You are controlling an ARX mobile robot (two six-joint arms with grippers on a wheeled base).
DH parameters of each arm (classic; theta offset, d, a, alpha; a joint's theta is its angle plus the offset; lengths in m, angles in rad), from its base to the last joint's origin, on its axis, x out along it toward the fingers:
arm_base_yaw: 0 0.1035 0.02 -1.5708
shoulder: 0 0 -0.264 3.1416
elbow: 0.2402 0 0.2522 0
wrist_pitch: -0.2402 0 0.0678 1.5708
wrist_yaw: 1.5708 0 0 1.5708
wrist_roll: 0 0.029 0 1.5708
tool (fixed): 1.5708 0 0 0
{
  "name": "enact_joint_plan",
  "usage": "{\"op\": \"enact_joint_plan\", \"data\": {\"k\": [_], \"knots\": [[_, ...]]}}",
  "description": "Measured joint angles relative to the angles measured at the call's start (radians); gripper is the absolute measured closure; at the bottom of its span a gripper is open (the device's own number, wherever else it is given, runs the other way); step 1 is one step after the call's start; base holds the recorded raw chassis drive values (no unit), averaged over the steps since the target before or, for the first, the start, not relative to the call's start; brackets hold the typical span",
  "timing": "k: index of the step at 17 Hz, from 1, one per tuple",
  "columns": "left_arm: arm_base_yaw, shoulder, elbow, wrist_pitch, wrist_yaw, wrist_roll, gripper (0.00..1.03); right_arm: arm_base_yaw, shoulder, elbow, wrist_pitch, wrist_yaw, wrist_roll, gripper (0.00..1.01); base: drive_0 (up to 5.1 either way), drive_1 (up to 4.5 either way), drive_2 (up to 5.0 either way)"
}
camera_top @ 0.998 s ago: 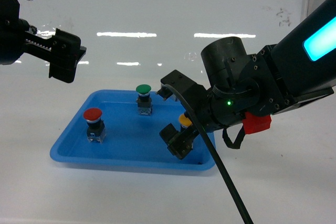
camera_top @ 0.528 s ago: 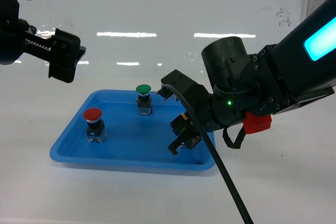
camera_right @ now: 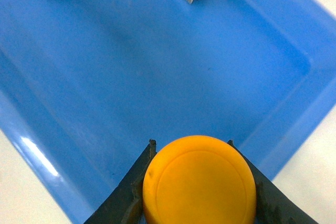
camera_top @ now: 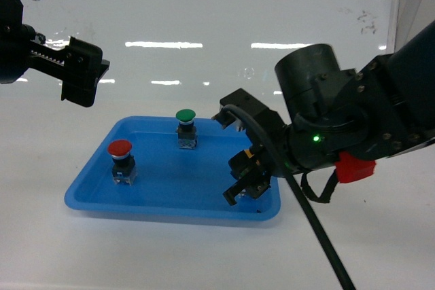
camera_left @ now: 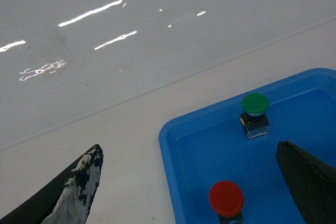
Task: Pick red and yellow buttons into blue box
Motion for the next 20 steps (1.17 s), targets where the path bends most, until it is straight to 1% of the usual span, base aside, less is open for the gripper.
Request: {"op": "enact_joint_plan", "data": {"k": [2, 4, 5, 6, 8, 12, 14, 17, 19, 20], "knots": [[0.000, 0.000, 0.000, -0.001, 0.000, 0.000, 0.05, -0.018, -0.117, -0.074, 0.040, -0.011, 0.047, 0.68, 0.0, 0.00, 0.0], [0.000, 0.000, 0.000, 0.000, 0.000, 0.000, 0.05, -0.031, -0.220, -0.140, 0.068, -0.026, 0.085, 0.68, 0.0, 0.00, 0.0], [0.000, 0.000, 0.000, 0.000, 0.000, 0.000, 0.05, -0.031, -0.259, -0.172, 0.071, -0.035, 0.092, 0.68, 0.0, 0.00, 0.0], [0.000, 0.000, 0.000, -0.001, 0.000, 0.000, 0.05, -0.036, -0.278, -0.192, 0.071, -0.045, 0.092, 0.68, 0.0, 0.00, 0.0], [0.000, 0.000, 0.000, 0.000, 0.001, 0.000, 0.05, -0.038, -0.278, -0.193, 0.071, -0.046, 0.081, 0.68, 0.0, 0.00, 0.0], [0.000, 0.000, 0.000, -0.001, 0.000, 0.000, 0.05, -0.037, -0.278, -0.193, 0.071, -0.048, 0.080, 0.68, 0.0, 0.00, 0.0], [0.000, 0.000, 0.000, -0.001, 0.001, 0.000, 0.05, -0.045, -0.300, -0.219, 0.079, -0.054, 0.083, 0.68, 0.0, 0.00, 0.0], [0.000, 0.000, 0.000, 0.000, 0.000, 0.000, 0.05, -0.060, -0.426, -0.287, 0.078, -0.067, 0.107, 0.68, 0.0, 0.00, 0.0], [0.000, 0.000, 0.000, -0.001, 0.000, 0.000, 0.05, -0.069, -0.484, -0.307, 0.078, -0.082, 0.108, 0.68, 0.0, 0.00, 0.0], [0.000, 0.001, 0.001, -0.002, 0.005, 0.000, 0.05, -0.070, -0.487, -0.309, 0.077, -0.082, 0.108, 0.68, 0.0, 0.00, 0.0]]}}
